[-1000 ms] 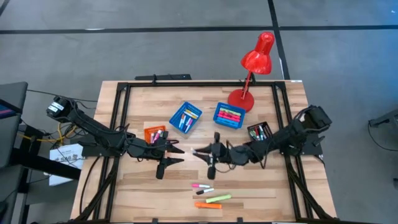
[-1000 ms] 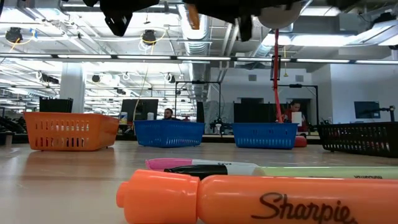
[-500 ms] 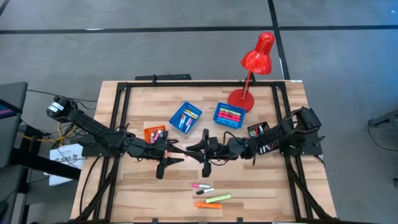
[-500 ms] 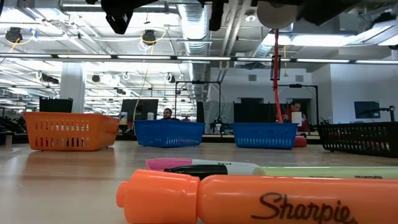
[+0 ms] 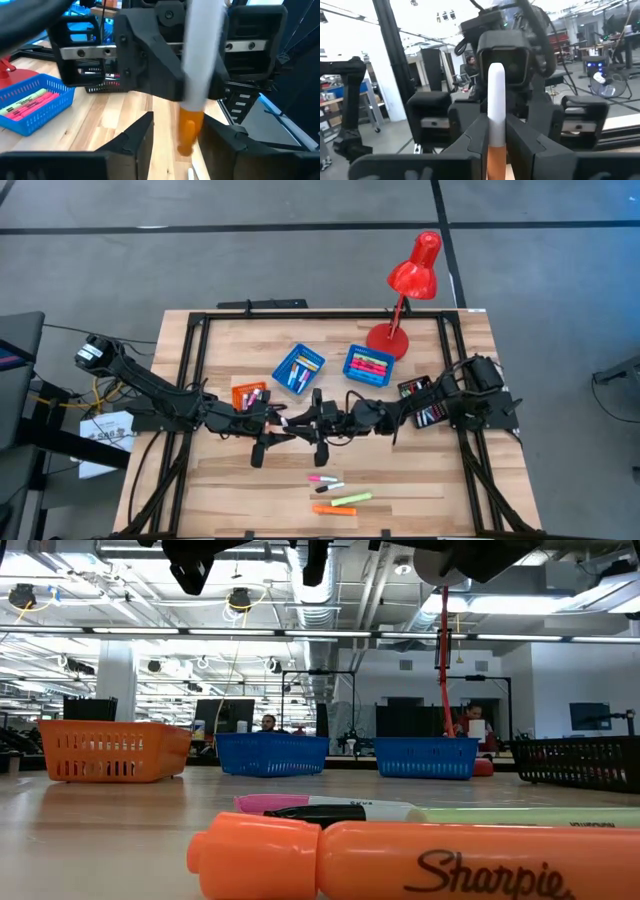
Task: Pick & Place Markers
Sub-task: Put the small orange highlighter pen into the left blue bin
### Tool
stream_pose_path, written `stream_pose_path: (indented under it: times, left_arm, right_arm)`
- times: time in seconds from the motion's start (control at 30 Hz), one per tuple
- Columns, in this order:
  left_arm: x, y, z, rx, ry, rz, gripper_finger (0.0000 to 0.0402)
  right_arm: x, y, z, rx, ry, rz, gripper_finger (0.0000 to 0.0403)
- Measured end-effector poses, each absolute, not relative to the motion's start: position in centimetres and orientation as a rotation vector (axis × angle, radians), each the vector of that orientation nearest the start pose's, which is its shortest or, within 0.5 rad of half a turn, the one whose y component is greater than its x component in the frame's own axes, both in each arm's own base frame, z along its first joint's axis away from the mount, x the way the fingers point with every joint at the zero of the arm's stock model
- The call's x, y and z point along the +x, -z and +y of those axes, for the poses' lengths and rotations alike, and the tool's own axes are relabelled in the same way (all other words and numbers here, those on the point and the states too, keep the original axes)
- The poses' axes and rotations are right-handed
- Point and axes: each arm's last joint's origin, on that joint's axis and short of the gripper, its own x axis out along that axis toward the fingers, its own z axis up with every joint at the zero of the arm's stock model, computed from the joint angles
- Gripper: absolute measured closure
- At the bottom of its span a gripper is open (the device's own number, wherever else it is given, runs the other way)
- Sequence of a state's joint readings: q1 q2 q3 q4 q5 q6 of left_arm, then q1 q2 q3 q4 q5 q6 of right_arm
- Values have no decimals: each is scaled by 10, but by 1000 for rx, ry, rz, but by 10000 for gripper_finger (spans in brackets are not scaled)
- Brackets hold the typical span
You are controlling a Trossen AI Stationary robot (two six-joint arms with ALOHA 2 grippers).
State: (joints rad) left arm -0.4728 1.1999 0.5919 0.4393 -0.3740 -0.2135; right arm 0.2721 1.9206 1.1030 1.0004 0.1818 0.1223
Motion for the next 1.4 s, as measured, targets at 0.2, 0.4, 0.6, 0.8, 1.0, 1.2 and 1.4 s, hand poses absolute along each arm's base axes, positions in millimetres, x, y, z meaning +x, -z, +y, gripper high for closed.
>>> stream_pose_path:
  times: [0.2, 0.4, 0.6, 0.8, 1.0, 1.2, 1.4]
  left_arm:
    - [230, -243, -106, -144, 82, 163, 310]
    - [230, -242, -106, -141, 82, 169, 364]
    - [230, -241, -106, -142, 76, 178, 359]
    - [230, -238, -104, -133, 22, 193, 357]
    - [229, -236, -102, -164, -28, 212, 364]
    - [229, -233, -102, -181, -41, 234, 348]
    - [230, -240, -98, -204, -120, 188, 364]
  right_arm:
    - [402, -233, 106, 163, -99, -173, 353]
    - [403, -231, 104, 158, -96, -153, 352]
    - [405, -222, 101, 150, -86, -57, 324]
    - [405, -221, 100, 184, -98, -41, 247]
    - [405, -219, 103, 174, -103, -23, 173]
    - [404, -212, 101, 103, -30, 67, 142]
    - [396, -168, 94, 31, 162, 414, 141]
